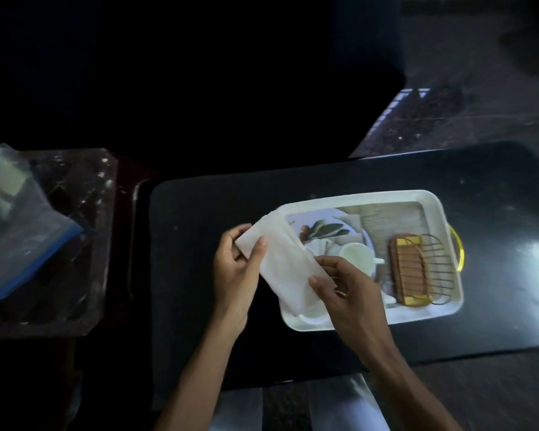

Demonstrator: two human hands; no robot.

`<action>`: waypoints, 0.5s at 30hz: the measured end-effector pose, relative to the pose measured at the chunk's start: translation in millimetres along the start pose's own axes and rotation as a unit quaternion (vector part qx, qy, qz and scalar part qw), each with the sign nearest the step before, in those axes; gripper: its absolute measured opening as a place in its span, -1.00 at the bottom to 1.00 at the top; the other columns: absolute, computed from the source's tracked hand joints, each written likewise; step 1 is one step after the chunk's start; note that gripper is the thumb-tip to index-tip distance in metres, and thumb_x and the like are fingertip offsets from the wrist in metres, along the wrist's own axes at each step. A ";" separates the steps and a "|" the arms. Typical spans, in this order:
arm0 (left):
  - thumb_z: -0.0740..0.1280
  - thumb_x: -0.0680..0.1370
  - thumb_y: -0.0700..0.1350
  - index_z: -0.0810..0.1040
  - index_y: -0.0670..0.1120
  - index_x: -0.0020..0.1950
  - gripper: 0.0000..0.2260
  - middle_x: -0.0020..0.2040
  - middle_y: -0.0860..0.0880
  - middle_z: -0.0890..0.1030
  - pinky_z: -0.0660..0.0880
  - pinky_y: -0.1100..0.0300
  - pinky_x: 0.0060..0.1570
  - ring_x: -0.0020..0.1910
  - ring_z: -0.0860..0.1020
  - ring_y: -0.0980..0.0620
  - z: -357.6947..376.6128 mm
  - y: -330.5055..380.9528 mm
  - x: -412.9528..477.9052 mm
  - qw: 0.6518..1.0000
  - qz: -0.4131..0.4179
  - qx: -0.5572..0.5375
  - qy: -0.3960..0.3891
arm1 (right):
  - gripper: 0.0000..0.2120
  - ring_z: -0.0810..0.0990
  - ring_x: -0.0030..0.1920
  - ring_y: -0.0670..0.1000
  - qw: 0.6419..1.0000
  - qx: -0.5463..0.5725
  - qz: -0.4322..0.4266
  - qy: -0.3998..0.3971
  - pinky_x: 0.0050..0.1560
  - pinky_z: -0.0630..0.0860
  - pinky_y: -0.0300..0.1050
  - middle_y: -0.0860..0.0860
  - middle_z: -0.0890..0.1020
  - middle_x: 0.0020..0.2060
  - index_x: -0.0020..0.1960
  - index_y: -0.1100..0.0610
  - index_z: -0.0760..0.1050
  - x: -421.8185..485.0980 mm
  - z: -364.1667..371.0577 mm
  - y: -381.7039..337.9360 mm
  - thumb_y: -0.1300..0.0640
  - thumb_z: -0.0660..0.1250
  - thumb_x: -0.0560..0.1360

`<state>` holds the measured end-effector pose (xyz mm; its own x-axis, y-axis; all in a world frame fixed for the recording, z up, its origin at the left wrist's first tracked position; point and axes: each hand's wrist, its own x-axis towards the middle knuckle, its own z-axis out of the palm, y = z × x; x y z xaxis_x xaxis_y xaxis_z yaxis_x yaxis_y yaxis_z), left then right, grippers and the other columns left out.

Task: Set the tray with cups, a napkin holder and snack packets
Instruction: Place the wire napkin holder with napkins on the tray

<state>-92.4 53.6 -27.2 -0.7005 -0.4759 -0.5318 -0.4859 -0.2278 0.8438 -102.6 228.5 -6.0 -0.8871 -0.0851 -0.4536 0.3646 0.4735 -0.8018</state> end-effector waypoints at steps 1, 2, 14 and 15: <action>0.48 0.54 -0.11 0.58 0.03 0.20 -0.75 0.01 0.03 0.73 0.63 0.26 -0.10 -0.04 0.71 0.12 10.6 5.5 1.5 0.999 0.019 0.025 -0.017 | -0.78 0.67 -0.06 -0.14 0.999 -0.019 -0.020 0.019 -0.09 0.63 -0.21 -0.14 0.71 -0.06 0.13 0.02 0.63 -1.5 -14.1 4.6 0.21 0.43 0.51; 0.49 0.53 -0.14 0.59 0.03 0.20 -0.74 0.01 0.01 0.73 0.63 0.25 -0.09 -0.04 0.71 0.10 22.2 11.4 3.1 0.997 0.038 0.055 -0.045 | -0.77 0.66 -0.05 -0.14 0.998 -0.034 -0.037 0.040 -0.10 0.62 -0.23 -0.14 0.70 -0.05 0.13 0.03 0.63 -3.1 -28.5 9.6 0.22 0.42 0.51; 0.52 0.50 -0.09 0.70 -0.08 0.09 -0.82 -0.03 -0.03 0.73 0.62 0.05 -0.01 -0.07 0.66 -0.02 202.4 41.4 -2.3 0.840 0.332 0.341 -0.261 | -0.76 0.61 -0.06 -0.05 0.927 -0.152 -0.097 0.329 -0.09 0.54 -0.21 0.06 0.69 -0.01 0.16 0.24 0.63 -17.5 -138.5 69.9 0.35 0.41 0.50; 0.52 0.50 -0.09 0.70 -0.09 0.09 -0.81 -0.01 -0.05 0.74 0.62 0.02 -0.02 -0.05 0.66 -0.05 213.8 37.3 -2.9 0.833 0.346 0.347 -0.257 | -0.75 0.61 -0.04 -0.05 0.926 -0.164 -0.088 0.328 -0.07 0.51 -0.27 0.10 0.69 0.01 0.17 0.25 0.62 -17.0 -141.6 75.3 0.35 0.41 0.50</action>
<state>-220.2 228.1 -9.5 -0.9829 0.1782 -0.0467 0.0668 0.5809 0.8112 -100.1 389.7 -3.5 -0.9447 0.3143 0.0940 0.1875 0.7525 -0.6313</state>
